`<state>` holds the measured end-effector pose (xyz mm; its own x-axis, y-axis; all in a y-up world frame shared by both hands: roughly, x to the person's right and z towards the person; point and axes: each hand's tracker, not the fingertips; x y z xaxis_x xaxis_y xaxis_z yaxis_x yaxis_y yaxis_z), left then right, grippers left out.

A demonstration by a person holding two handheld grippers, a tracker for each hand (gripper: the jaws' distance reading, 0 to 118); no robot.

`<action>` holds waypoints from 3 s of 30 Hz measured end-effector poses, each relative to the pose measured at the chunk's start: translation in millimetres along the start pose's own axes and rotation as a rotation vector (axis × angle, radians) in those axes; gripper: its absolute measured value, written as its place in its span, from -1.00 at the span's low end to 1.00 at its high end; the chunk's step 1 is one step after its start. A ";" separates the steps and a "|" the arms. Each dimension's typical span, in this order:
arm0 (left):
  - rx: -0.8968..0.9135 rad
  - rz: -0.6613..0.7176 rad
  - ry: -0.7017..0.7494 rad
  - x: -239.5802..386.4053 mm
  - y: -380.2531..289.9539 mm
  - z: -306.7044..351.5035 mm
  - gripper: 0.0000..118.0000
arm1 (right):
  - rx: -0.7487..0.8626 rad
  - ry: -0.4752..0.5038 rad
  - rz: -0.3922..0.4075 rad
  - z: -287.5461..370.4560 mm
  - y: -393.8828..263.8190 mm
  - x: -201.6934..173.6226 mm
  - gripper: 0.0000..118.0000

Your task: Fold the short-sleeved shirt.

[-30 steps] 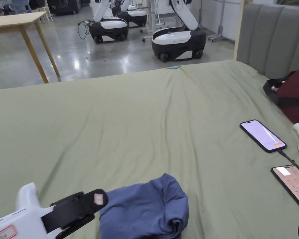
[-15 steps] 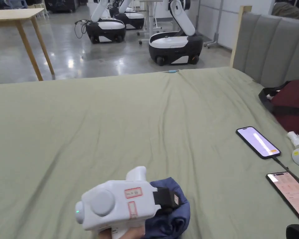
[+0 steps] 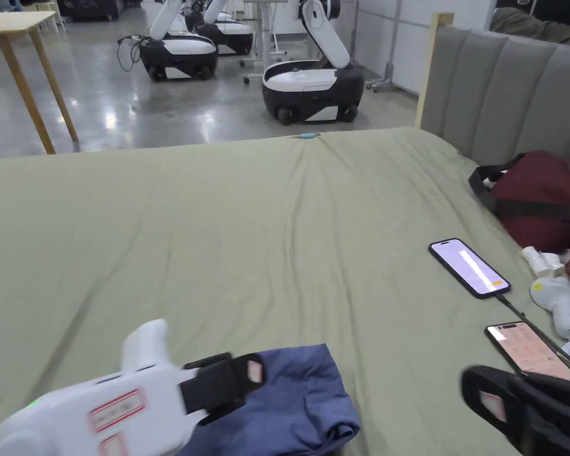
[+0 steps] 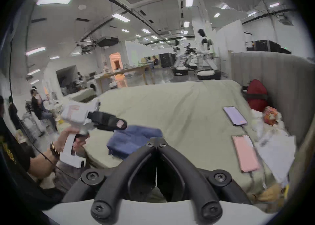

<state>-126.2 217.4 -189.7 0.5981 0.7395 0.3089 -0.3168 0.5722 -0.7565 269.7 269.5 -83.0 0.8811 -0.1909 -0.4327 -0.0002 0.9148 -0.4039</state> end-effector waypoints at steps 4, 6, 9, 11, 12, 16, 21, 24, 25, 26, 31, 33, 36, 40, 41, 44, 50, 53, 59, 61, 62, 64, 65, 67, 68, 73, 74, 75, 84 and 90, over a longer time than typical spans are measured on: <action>0.096 0.041 0.028 -33.8 -28.3 65.0 -1.00 | -0.080 0.147 -0.062 -87.4 17.9 -4.5 -0.99; 0.100 0.074 0.084 -47.8 -40.5 81.1 -1.00 | -0.128 0.218 -0.110 -128.5 5.8 3.2 -0.99; 0.121 0.161 0.100 -66.9 -50.4 85.6 -1.00 | -0.229 0.258 -0.174 -182.1 -21.3 11.1 -0.99; 0.118 0.211 0.087 -78.5 -54.3 82.6 -1.00 | -0.308 0.212 -0.200 -204.8 -39.9 16.7 -0.99; 0.116 0.204 0.088 -82.3 -53.6 75.1 -1.00 | -0.335 0.188 -0.213 -212.6 -47.1 20.0 -0.99; 0.126 0.314 0.012 -94.8 -50.1 54.2 -0.92 | -0.405 0.198 -0.313 -223.3 -64.8 37.8 -0.99; 0.114 0.298 0.019 -96.7 -43.9 26.3 1.00 | -0.404 0.206 -0.324 -222.6 -63.7 38.2 -0.99; 0.116 0.314 0.003 -101.1 -42.3 13.9 1.00 | -0.400 0.201 -0.303 -222.0 -63.8 35.6 -0.99; 0.081 0.342 -0.019 -102.3 -39.6 5.9 1.00 | -0.399 0.201 -0.306 -221.7 -64.2 35.4 -0.99; 0.067 0.339 -0.009 -102.2 -38.1 -1.8 1.00 | -0.398 0.201 -0.308 -221.4 -64.7 34.9 -0.99; 0.010 0.254 -0.048 -95.2 -37.4 -47.1 1.00 | -0.391 0.208 -0.323 -221.1 -66.9 36.4 -0.99; 0.002 0.194 -0.025 -91.0 -36.8 -54.5 0.98 | -0.382 0.215 -0.334 -220.7 -69.6 38.8 -0.99; 0.009 0.171 0.123 -89.5 -33.6 -53.9 -0.34 | -0.376 0.206 -0.351 -218.4 -70.8 39.6 -0.99; -0.050 0.251 0.008 -105.7 -15.9 -45.0 -0.52 | -0.366 0.221 -0.359 -218.4 -69.5 33.4 -0.99; -0.063 0.239 0.002 -105.8 -9.3 -42.1 -0.52 | -0.359 0.225 -0.350 -219.2 -66.8 27.7 -0.99; -0.092 0.241 -0.003 -112.3 22.5 -17.8 -0.52 | -0.361 0.257 -0.321 -230.2 -56.7 4.7 -0.99; -0.097 0.202 0.055 -167.6 95.6 98.4 -0.52 | -0.278 0.385 -0.344 -248.4 -28.9 -56.5 -0.99; -0.065 0.188 0.078 -218.8 112.2 177.3 -0.52 | -0.258 0.429 -0.343 -253.3 -22.3 -85.9 -0.99; 0.037 0.230 0.132 -335.7 133.1 334.0 -0.52 | -0.267 0.462 -0.318 -258.0 -24.5 -123.8 -0.99; 0.095 0.256 0.178 -362.8 137.5 377.8 -0.52 | -0.277 0.448 -0.326 -260.0 -29.2 -127.7 -0.99; 0.098 0.298 0.197 -372.6 139.6 391.9 -0.52 | -0.281 0.439 -0.335 -260.8 -31.4 -128.1 -0.99; 0.096 0.331 0.280 -395.6 144.3 417.1 -0.52 | -0.288 0.431 -0.374 -262.7 -38.2 -126.5 -0.99; 0.086 0.335 0.311 -403.1 144.3 424.6 -0.52 | -0.294 0.437 -0.385 -263.5 -40.6 -125.4 -0.99; 0.075 0.363 0.298 -409.8 144.5 430.2 -0.52 | -0.308 0.421 -0.387 -263.9 -43.7 -125.7 -0.99; 0.085 0.351 0.290 -406.2 142.9 427.9 -0.52 | -0.314 0.408 -0.379 -263.8 -44.7 -125.8 -0.99; 0.110 0.322 0.279 -392.5 141.8 415.9 1.00 | -0.337 0.380 -0.388 -265.1 -48.0 -122.8 -0.99; 0.143 0.326 0.227 -385.4 143.5 420.2 1.00 | -0.336 0.378 -0.385 -263.2 -45.7 -124.8 -0.99; 0.175 0.319 0.206 -377.3 145.8 429.1 1.00 | -0.332 0.382 -0.382 -261.3 -45.0 -124.8 -0.99; 0.447 -0.004 0.565 -260.1 142.2 463.3 0.99 | -0.205 0.336 -0.326 -225.4 -30.6 -107.2 -0.99; 0.614 -0.402 0.750 -115.2 77.8 305.9 0.43 | -0.162 0.205 -0.231 -198.1 -19.1 -92.7 -0.99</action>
<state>-445.0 285.2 -107.7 0.9785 0.1657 -0.1224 -0.1871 0.9637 -0.1905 94.4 199.3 -194.8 0.7531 -0.4692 -0.4611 0.0990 0.7738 -0.6257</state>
